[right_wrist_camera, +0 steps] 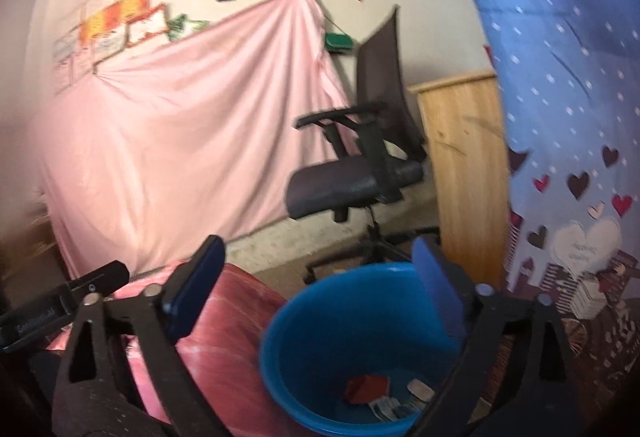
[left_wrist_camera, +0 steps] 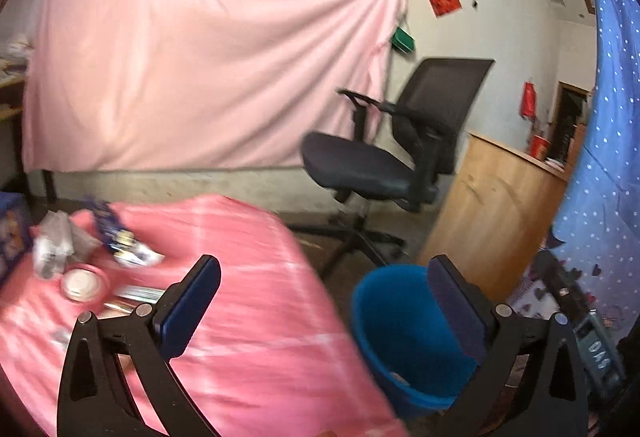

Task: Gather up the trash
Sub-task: 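Move both grippers back over the remaining trash on the bed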

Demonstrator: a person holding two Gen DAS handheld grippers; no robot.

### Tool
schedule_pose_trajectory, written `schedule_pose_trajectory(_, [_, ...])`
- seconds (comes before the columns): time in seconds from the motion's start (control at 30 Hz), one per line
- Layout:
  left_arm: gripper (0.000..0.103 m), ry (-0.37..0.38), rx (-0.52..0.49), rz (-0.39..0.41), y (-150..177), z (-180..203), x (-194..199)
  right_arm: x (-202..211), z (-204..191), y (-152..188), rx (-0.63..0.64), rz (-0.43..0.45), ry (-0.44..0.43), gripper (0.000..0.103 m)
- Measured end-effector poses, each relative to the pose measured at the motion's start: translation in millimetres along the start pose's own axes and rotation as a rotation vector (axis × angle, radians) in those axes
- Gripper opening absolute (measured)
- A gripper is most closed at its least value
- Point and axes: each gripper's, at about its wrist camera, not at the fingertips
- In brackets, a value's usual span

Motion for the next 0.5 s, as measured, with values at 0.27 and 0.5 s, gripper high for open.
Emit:
schedule_pose_trajectory(0.27, [0.101, -0.112, 0.007, 0.112, -6, -46, 49, 9, -49, -3, 0.067, 0.086, -0.127, 0.103])
schedule_pose_trajectory(0.5, [0.101, -0.202, 0.013, 0.174, -5, -84, 87, 17, -90, 1, 0.138, 0.124, -0.211, 0.103])
Point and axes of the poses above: each gripper's, at about its wrist camera, not at the fingertips, and x roughly against the way its jaws point, z to its right, y to its underside
